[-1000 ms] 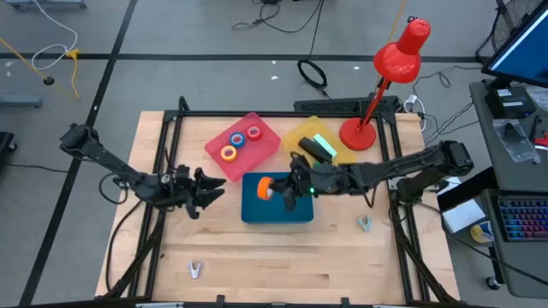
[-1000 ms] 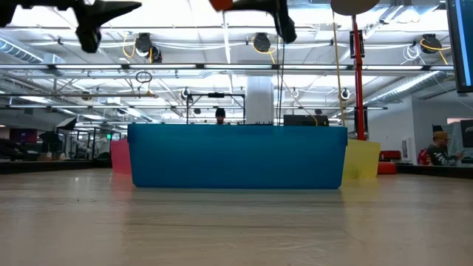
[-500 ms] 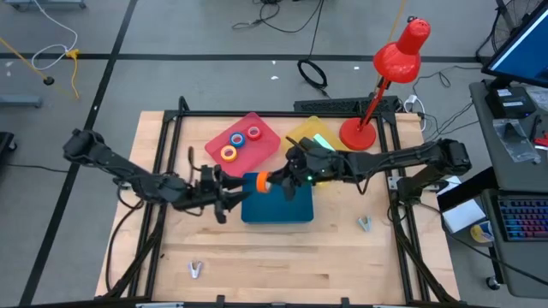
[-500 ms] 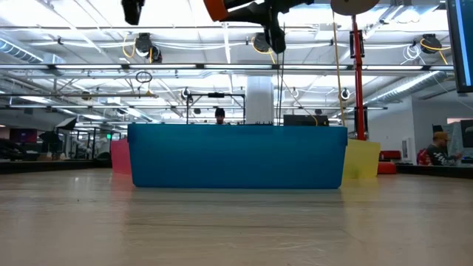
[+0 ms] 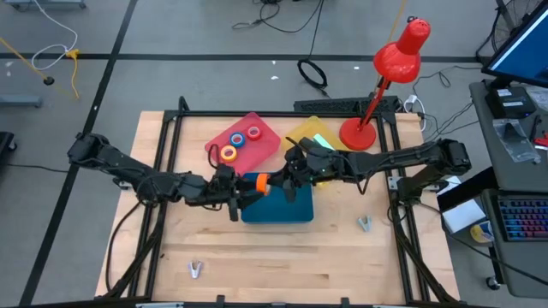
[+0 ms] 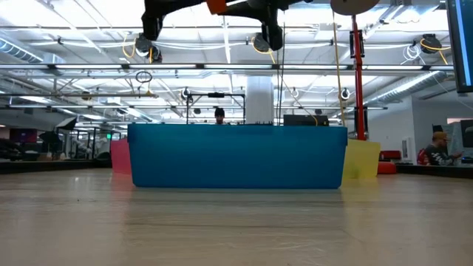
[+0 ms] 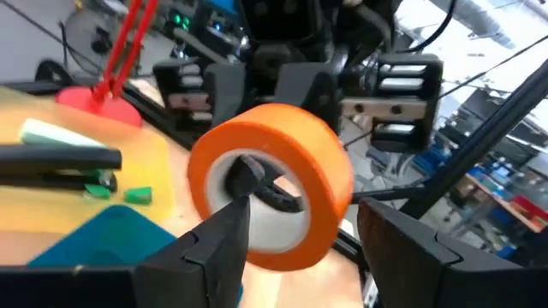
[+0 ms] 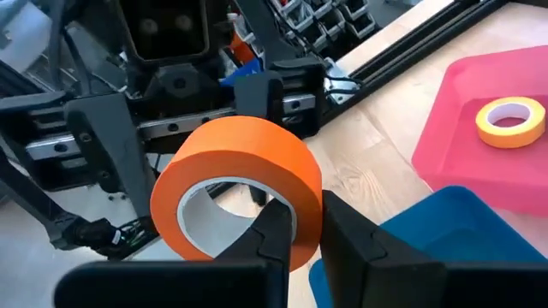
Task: Pick and place Stapler, Stapler remover, tape
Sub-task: Put the orange tape into the pink bin
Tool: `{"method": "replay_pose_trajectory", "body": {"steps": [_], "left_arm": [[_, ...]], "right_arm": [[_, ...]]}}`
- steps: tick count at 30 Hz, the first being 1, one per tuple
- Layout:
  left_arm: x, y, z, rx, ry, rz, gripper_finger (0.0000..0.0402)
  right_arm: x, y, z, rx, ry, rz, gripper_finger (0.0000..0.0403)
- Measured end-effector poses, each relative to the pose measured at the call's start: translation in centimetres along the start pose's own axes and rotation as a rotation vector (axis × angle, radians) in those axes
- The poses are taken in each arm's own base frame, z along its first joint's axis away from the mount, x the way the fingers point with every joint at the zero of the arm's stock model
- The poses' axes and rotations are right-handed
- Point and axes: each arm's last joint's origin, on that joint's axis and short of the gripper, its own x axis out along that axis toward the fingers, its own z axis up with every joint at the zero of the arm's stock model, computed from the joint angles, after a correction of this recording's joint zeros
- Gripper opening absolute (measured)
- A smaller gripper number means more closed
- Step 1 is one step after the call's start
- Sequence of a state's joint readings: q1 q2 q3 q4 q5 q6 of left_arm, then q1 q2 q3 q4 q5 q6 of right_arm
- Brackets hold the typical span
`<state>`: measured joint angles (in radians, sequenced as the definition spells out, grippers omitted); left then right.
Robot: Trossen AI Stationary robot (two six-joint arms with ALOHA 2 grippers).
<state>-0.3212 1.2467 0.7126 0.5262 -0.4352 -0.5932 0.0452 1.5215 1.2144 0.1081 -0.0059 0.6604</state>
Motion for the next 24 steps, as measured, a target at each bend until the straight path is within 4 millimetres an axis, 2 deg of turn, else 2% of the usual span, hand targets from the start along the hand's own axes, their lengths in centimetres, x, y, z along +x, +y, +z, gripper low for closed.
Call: {"method": "replay_pose_trajectory", "body": {"steps": [7, 12, 15, 18, 20, 24], "left_arm": [[1.1, 0.9, -0.2, -0.086, 0.041, -0.044, 0.0216], [1.5, 1.3, 0.4, -0.117, 0.025, -0.095, 0.0209], [1.7, 1.6, 0.7, -0.136, 0.051, -0.126, 0.0169], [1.8, 1.9, 0.8, -0.13, 0.081, -0.165, 0.0096], [1.9, 2.0, 0.9, -0.117, 0.103, -0.186, 0.0041], [1.6, 2.8, 0.4, -0.106, 0.229, -0.164, 0.0036]], "right_arm": [[0.0, -0.3, 0.0, -0.002, 0.008, -0.012, 0.0032], [0.0, -0.4, 0.2, 0.0, 0.0, -0.014, 0.0032], [0.0, -0.4, 0.2, 0.0, 0.0, -0.014, 0.0032], [0.0, -0.4, 0.1, -0.014, 0.007, -0.012, 0.0035], [0.1, -0.4, 0.1, -0.041, 0.012, -0.011, 0.0054], [-0.1, -0.6, -0.3, -0.09, 0.089, 0.01, 0.0106]]}}
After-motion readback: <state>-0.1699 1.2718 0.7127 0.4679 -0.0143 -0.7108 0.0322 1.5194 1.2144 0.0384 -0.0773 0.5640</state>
